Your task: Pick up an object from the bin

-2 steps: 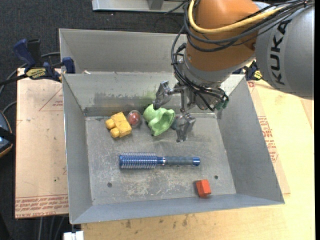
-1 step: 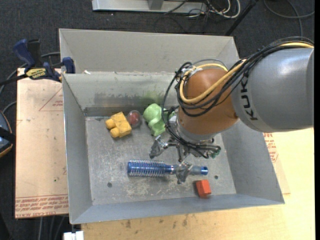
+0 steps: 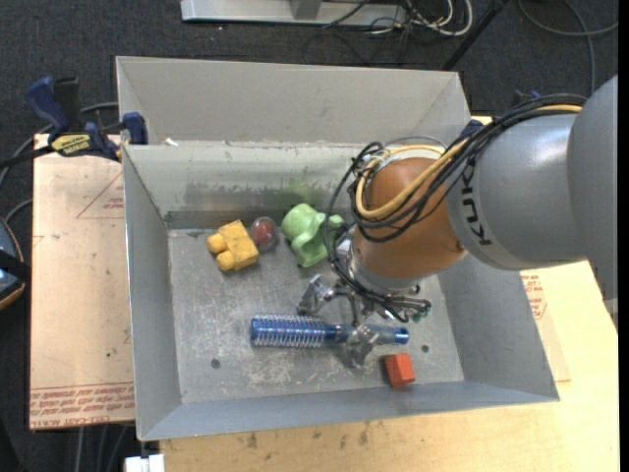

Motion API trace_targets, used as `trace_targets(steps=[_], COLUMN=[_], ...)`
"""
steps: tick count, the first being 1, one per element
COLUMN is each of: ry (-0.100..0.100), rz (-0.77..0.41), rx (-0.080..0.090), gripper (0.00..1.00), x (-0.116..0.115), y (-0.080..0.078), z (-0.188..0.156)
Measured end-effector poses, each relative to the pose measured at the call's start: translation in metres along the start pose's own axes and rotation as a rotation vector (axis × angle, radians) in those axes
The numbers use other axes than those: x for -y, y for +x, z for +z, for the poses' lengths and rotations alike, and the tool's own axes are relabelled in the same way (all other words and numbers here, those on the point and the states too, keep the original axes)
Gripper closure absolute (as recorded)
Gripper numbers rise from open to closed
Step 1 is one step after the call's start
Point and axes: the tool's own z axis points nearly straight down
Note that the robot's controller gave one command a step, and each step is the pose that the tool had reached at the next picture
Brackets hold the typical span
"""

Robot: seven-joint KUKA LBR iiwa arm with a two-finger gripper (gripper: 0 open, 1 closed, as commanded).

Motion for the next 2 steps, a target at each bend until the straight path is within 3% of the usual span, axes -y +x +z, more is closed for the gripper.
trace_targets(steps=[1,2], ry=[0.003,0.005], rz=[-0.002,-0.015], rx=[0.000,0.003], gripper=[1.00,1.00], x=[0.000,-0.009], y=[-0.001,-0.018], z=[-0.003,-0.190])
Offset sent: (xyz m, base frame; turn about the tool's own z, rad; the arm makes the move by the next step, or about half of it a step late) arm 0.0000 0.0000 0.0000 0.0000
